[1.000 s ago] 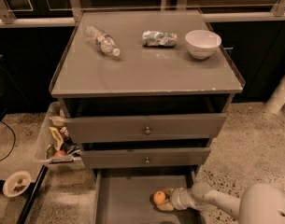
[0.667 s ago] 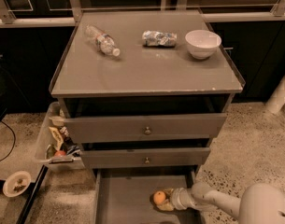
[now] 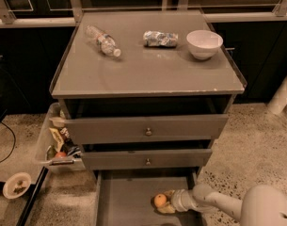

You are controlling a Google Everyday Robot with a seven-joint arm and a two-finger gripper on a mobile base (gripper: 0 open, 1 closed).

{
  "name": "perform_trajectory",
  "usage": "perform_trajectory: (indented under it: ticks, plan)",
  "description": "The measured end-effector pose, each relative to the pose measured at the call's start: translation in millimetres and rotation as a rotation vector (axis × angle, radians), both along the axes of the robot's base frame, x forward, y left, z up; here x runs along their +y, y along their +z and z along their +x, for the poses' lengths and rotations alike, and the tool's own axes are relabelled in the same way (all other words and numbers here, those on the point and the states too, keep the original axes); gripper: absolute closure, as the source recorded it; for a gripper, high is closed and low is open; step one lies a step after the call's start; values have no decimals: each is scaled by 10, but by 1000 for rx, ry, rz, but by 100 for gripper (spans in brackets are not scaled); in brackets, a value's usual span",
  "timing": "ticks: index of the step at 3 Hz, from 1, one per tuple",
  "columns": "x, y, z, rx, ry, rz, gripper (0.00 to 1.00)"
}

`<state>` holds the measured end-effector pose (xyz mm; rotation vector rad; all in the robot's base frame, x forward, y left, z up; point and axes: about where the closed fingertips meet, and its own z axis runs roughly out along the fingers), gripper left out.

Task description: Place orange into bottom drawer

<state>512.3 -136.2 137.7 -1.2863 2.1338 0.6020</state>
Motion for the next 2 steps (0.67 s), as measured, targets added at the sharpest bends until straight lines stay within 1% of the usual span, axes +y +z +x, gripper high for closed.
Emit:
perform_trajectory:
  ticks: [1, 2]
  plan:
    - [1, 0, 0, 0, 0, 0, 0]
    - [6, 10, -27, -2, -2, -7, 0]
